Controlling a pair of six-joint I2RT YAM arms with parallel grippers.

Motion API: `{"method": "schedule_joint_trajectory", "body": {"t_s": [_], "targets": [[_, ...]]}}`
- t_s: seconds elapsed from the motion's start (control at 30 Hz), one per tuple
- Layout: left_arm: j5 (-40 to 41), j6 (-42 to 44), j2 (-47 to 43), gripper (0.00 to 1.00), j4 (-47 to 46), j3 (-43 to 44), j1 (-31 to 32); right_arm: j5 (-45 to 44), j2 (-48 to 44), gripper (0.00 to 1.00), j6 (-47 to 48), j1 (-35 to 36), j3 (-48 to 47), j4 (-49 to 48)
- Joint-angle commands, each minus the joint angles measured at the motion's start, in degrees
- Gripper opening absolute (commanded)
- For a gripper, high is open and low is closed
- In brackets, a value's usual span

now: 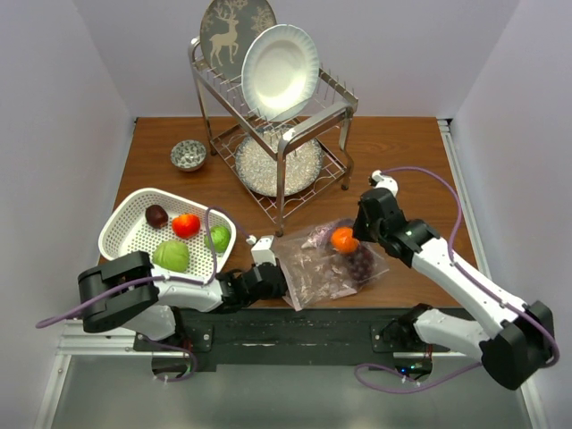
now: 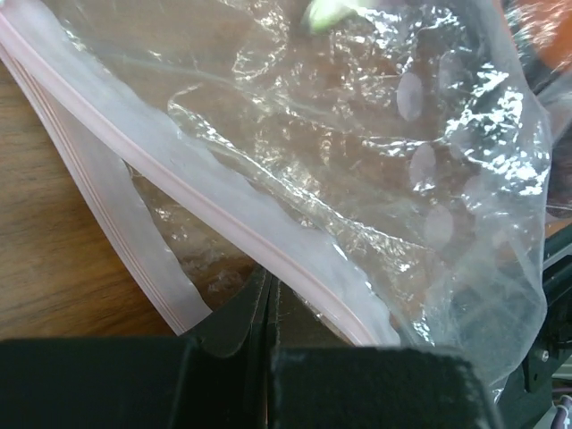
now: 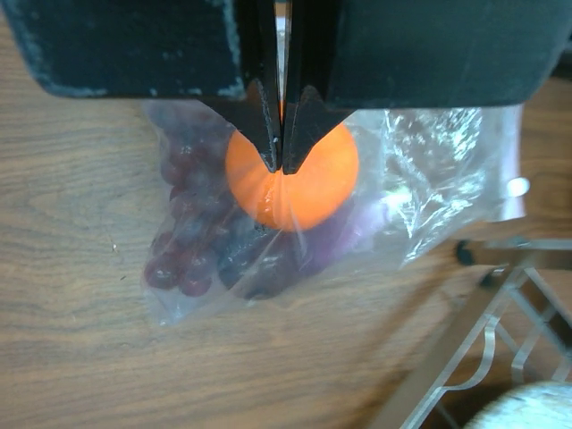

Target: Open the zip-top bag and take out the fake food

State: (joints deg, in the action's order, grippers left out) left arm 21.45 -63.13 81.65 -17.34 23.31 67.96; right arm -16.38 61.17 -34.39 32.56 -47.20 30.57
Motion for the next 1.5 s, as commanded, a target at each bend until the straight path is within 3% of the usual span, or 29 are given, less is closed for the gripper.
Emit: {"method": "schedule_joint_trajectory", "body": {"t_s": [0.0,0.23,0.33,0.4,0.47,0.6,0.7,0.77,0.87,1.07,1.23,1.47], "targets": [[2.19,-1.20,0.62,0.00,-1.29,-0.20,0.94,2.06,-4.21,0.00,0.29,-0.04,-3.16,2.04],[2.98,-0.59,0.27,0.00,-1.03,0.51,1.21,-1.10,-0.61,0.00,1.61,-0.21,-2.81,3.09],[3.77,0.03,-0.69,0.00,-1.03,0.42,1.29,-2.95,0.97,0.05,1.96,-0.12,-5.18,4.76],[4.21,1.25,-1.66,0.02,-1.20,0.42,1.29,-2.52,0.97,0.24,2.22,-0.21,-6.67,5.20],[4.39,2.57,-2.89,0.10,-2.16,0.33,1.29,-2.08,-0.34,0.39,2.57,0.23,-7.38,7.13],[4.48,6.87,-3.60,0.25,-6.12,0.51,1.29,-6.99,-4.21,0.52,2.05,2.94,-9.05,11.70],[4.48,8.90,-3.16,0.34,-8.93,0.94,1.29,-7.17,-5.88,0.49,0.30,6.10,-8.88,13.20],[4.56,10.04,-2.11,0.39,-10.33,1.47,1.29,-7.44,-5.71,0.36,-2.07,8.83,-7.91,12.24],[4.74,11.45,-0.61,0.42,-12.88,1.65,1.29,-4.90,-3.52,0.25,-4.54,12.18,-5.10,8.21],[4.83,12.95,0.09,0.47,-17.18,0.16,1.38,-4.18,6.14,0.22,-5.60,11.31,-3.16,0.72],[3.95,14.97,0.35,0.51,-20.18,-1.16,1.29,-1.46,12.39,0.20,-4.90,5.86,-2.55,-4.27],[2.89,18.22,2.02,0.68,-23.35,-0.81,1.21,1.52,16.70,0.17,-3.75,5.68,-1.32,-6.74]]}}
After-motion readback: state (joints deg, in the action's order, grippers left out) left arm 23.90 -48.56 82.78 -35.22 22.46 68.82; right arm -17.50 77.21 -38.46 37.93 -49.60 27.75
